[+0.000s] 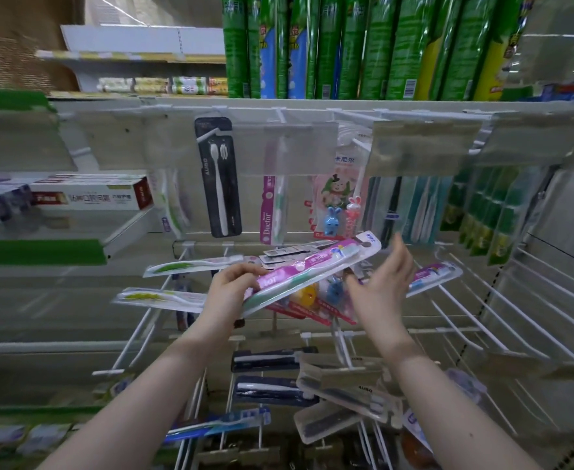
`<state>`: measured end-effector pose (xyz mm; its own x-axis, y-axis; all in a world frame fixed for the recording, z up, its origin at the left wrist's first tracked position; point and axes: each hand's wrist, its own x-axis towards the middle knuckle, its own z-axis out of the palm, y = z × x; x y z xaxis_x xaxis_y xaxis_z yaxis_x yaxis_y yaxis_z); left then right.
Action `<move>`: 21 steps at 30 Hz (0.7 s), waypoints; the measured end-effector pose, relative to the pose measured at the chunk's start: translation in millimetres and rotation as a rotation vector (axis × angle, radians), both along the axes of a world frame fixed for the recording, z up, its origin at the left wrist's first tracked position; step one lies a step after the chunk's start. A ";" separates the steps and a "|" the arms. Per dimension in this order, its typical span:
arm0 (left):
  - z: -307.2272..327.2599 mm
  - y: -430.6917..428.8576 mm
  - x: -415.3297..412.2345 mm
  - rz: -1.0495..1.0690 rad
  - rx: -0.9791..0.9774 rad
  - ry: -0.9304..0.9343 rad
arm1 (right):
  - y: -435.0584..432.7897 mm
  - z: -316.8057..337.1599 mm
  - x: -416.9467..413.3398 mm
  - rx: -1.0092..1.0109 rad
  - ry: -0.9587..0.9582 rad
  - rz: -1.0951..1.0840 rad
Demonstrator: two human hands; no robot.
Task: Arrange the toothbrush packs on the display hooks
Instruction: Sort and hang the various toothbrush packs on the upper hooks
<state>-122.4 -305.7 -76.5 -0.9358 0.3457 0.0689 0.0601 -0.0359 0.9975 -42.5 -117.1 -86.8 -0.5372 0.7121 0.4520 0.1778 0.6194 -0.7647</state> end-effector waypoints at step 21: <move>-3.7 -15.7 -6.2 0.050 -0.038 0.090 | 0.8 -19.1 -23.3 -0.127 -0.432 0.080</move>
<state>-128.5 -321.4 -80.3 -0.9426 0.3025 0.1416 0.1507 0.0067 0.9886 -65.8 -116.2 -105.9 -0.7128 0.6961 0.0861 0.4526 0.5502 -0.7017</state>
